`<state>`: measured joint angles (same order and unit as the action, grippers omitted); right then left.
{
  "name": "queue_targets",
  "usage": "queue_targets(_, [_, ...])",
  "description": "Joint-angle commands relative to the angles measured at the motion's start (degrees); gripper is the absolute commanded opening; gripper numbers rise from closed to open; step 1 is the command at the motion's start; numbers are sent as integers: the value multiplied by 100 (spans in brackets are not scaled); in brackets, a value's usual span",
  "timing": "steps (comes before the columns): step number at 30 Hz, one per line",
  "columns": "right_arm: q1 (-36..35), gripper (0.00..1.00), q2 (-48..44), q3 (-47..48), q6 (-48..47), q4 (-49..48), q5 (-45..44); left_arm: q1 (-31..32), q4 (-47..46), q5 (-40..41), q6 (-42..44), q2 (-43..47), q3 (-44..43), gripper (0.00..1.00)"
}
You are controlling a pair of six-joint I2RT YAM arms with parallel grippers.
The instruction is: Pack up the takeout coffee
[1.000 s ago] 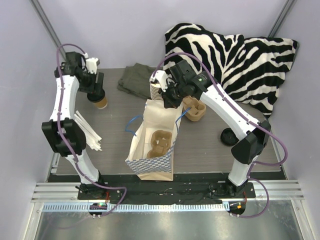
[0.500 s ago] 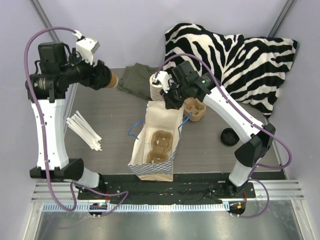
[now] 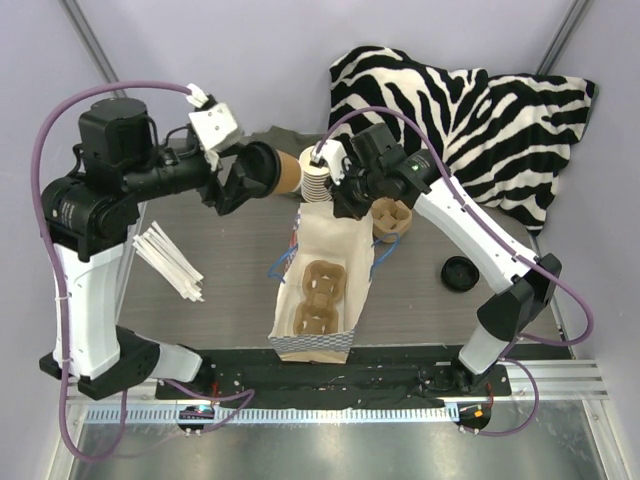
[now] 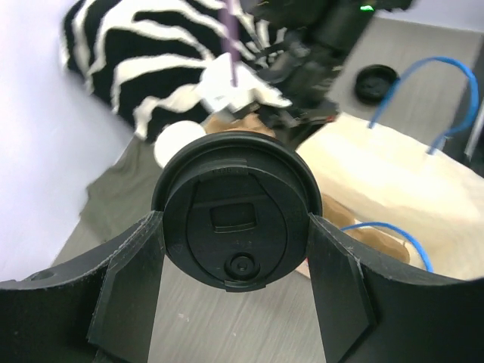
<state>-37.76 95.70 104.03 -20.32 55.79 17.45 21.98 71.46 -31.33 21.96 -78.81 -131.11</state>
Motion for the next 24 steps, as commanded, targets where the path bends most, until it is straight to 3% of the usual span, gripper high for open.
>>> queue_targets(1, [-82, 1, -280, 100, 308, -236, -75, 919, 587, 187, 633, -310, -467, 36])
queue_targets(7, [-337, 1, -192, 267, 484, -34, -330, 2518, 904, 1137, 1214, -319, -196, 35])
queue_targets(12, [-381, 1, -227, 372, 651, -7, -611, 3338, 1335, 1832, 1540, -443, 154, 34])
queue_targets(17, [-399, 1, -315, 496, 880, 11, -822, 3576, 1380, 1972, 1644, -285, 857, 33])
queue_targets(24, [-706, 1, -684, 118, 907, -121, -945, 3848, 703, 2648, 2164, 251, 2587, 33])
